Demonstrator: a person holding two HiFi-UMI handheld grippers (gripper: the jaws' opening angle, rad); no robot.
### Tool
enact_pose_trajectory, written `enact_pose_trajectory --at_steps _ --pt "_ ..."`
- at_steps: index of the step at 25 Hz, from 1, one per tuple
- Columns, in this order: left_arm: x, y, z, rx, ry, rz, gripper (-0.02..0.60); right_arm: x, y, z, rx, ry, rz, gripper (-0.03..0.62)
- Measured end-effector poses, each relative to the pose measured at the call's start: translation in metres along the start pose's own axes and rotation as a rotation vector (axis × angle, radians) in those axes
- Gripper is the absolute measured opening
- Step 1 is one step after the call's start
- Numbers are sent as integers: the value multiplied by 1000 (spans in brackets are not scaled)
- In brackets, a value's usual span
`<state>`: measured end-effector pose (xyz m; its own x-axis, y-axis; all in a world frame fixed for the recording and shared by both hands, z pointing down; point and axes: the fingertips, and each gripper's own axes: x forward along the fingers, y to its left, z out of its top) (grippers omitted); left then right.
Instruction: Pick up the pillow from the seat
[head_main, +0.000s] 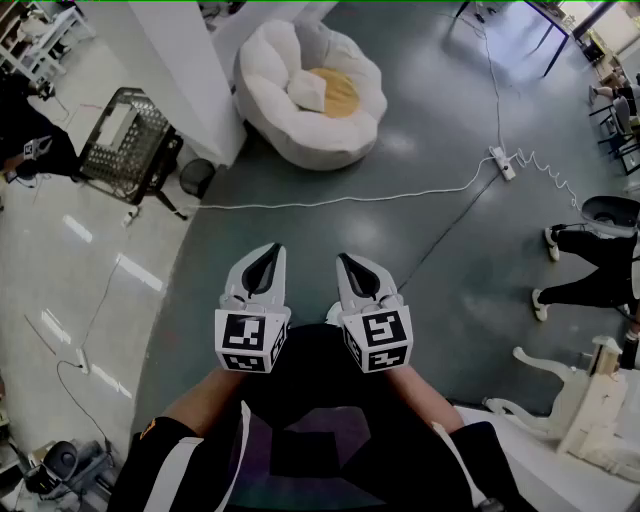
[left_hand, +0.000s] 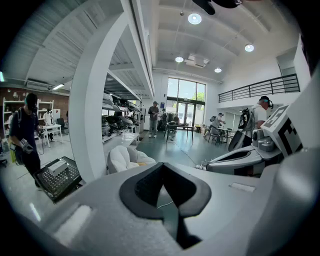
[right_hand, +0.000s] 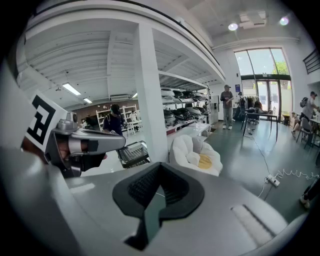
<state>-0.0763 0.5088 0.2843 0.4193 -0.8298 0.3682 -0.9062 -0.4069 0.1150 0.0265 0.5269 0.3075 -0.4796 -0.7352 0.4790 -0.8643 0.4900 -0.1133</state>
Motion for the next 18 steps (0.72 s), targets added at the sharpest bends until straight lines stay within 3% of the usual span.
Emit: enact_pose_trajectory --at_steps 18 --pt "2 -10 4 0 -11 25 5 -5 -11 5 -16 -14 -4 2"
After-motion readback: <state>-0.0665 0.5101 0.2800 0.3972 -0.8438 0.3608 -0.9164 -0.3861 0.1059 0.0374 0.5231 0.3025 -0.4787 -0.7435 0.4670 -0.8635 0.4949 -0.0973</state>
